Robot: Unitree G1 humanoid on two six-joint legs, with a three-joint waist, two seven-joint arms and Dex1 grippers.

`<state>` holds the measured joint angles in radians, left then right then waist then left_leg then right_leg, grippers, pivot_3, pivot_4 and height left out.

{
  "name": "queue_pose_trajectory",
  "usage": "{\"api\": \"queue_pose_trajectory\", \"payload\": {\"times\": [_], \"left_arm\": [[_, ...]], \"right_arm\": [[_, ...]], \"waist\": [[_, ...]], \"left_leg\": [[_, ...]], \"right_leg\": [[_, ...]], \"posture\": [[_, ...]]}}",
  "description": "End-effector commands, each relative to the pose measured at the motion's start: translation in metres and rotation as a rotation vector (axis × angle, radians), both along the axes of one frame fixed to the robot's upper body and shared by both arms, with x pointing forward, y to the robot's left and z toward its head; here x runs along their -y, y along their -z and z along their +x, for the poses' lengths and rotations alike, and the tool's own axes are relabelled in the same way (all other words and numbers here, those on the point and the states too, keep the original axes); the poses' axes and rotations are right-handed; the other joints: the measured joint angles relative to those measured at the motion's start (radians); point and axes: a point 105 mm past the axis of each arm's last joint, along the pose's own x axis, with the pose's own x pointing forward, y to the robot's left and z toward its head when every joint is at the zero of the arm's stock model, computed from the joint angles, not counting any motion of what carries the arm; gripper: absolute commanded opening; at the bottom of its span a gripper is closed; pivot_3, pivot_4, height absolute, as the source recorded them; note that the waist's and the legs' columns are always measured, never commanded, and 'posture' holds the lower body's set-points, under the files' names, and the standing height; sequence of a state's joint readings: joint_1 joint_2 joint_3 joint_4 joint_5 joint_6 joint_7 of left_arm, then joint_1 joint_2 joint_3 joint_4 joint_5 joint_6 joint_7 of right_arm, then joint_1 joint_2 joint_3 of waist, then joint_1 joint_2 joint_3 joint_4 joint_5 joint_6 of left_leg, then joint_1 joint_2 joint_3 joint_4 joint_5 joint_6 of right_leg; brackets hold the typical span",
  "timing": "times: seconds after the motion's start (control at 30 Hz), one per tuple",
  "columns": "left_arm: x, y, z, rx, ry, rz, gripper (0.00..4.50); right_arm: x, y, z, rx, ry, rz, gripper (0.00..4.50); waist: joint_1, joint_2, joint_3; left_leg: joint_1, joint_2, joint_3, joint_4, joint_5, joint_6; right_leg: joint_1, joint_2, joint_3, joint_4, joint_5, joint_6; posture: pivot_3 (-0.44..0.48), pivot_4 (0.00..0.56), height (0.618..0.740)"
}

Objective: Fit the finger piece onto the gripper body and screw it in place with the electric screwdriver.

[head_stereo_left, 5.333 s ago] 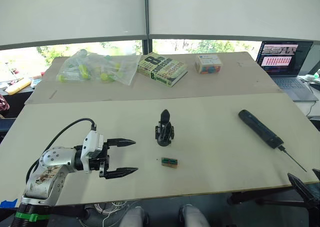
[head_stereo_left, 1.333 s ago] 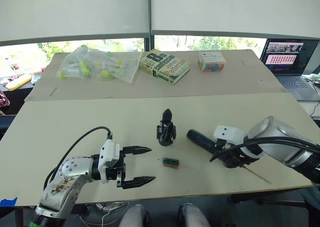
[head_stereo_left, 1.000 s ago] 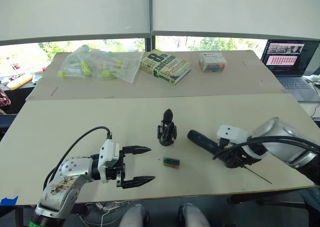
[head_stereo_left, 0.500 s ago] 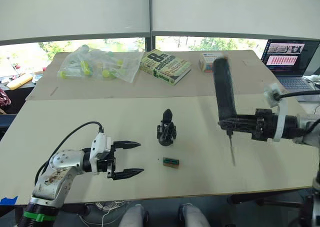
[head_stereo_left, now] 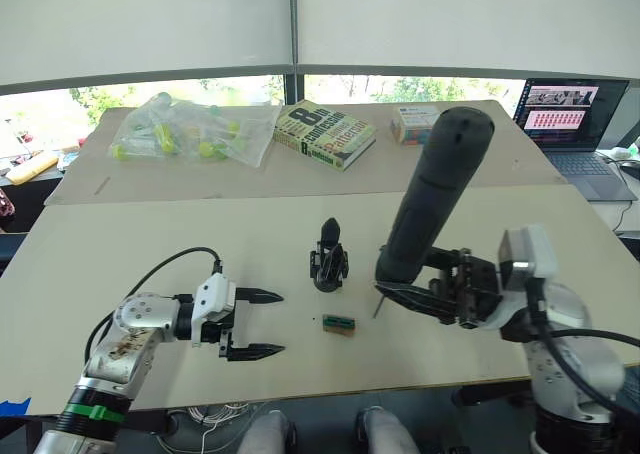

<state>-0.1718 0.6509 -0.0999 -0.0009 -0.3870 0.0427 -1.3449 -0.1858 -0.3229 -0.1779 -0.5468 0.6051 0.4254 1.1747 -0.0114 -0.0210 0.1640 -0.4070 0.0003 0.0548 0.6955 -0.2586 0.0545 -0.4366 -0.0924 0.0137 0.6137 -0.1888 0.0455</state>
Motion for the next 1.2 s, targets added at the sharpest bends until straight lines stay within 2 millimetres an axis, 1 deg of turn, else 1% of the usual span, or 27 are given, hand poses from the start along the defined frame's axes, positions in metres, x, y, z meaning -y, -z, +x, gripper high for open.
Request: {"api": "queue_pose_trajectory", "payload": {"times": [0.03, 0.17, 0.3, 0.43, 0.57, 0.63, 0.73, 0.9, 1.2], "left_arm": [[0.008, -0.002, 0.002, -0.011, 0.000, -0.017, 4.50], [0.017, 0.006, 0.007, 0.003, 0.018, -0.008, 4.50], [0.031, 0.012, 0.007, -0.018, 0.039, -0.035, 4.50], [0.037, 0.019, 0.006, -0.013, 0.049, -0.026, 4.50], [0.045, 0.020, 0.013, -0.001, 0.020, -0.042, 4.50], [0.048, 0.020, 0.016, 0.004, 0.005, -0.058, 4.50], [0.053, 0.023, 0.012, 0.007, 0.026, -0.051, 4.50], [0.057, 0.025, 0.012, 0.009, 0.039, -0.050, 4.50], [0.066, 0.025, 0.016, 0.009, 0.057, -0.053, 4.50]], "right_arm": [[-0.012, 0.000, -0.001, 0.087, -0.015, 0.024, 1.96], [-0.018, 0.012, 0.001, 0.064, -0.068, 0.012, 1.96], [-0.014, 0.012, 0.010, 0.063, -0.074, 0.032, 1.96], [-0.008, 0.017, 0.017, 0.083, -0.066, 0.014, 1.96], [-0.006, 0.019, 0.024, 0.095, -0.044, 0.018, 1.96], [-0.006, 0.020, 0.025, 0.095, -0.046, 0.018, 1.96], [-0.008, 0.022, 0.024, 0.093, -0.054, 0.011, 1.96], [-0.008, 0.022, 0.025, 0.093, -0.057, 0.009, 1.96], [-0.002, 0.022, 0.026, 0.090, -0.059, -0.023, 1.96]], "waist": [[0.000, 0.000, 0.000], [0.004, 0.000, 0.000], [0.005, 0.000, 0.000], [0.005, 0.000, 0.000], [0.005, 0.000, 0.000], [0.009, 0.000, 0.000], [0.011, 0.000, 0.000], [0.014, 0.000, 0.000], [0.024, 0.000, 0.000]], "left_leg": [[0.000, 0.000, 0.000, 0.000, 0.000, 0.000], [0.000, -0.001, 0.000, 0.000, 0.000, 0.000], [0.000, -0.001, 0.000, 0.000, 0.000, 0.000], [0.000, -0.001, 0.000, 0.000, 0.000, 0.000], [0.001, -0.001, 0.000, 0.000, 0.000, 0.000], [0.000, -0.001, 0.000, 0.000, 0.000, 0.000], [0.000, -0.001, 0.000, 0.000, 0.000, 0.000], [0.001, -0.001, 0.000, 0.000, 0.000, 0.000], [0.001, -0.001, 0.000, 0.001, 0.000, 0.000]], "right_leg": [[0.000, 0.000, 0.000, 0.000, 0.000, 0.000], [0.000, 0.000, 0.000, 0.000, 0.000, 0.000], [0.000, -0.001, 0.000, 0.000, 0.000, 0.000], [0.000, 0.000, 0.000, 0.000, 0.000, 0.000], [0.000, 0.000, 0.000, 0.000, 0.000, 0.000], [0.000, -0.001, 0.000, 0.001, 0.000, 0.000], [0.001, -0.001, 0.000, 0.001, 0.000, 0.000], [0.001, -0.001, 0.000, 0.001, 0.000, 0.000], [0.002, -0.001, 0.000, 0.000, 0.001, -0.001]], "posture": [[0.000, 0.150, 0.740], [0.000, 0.150, 0.740], [0.000, 0.150, 0.740], [0.000, 0.150, 0.740], [0.000, 0.150, 0.740], [0.000, 0.150, 0.740], [0.000, 0.150, 0.740], [0.000, 0.150, 0.740], [0.000, 0.150, 0.740]]}}
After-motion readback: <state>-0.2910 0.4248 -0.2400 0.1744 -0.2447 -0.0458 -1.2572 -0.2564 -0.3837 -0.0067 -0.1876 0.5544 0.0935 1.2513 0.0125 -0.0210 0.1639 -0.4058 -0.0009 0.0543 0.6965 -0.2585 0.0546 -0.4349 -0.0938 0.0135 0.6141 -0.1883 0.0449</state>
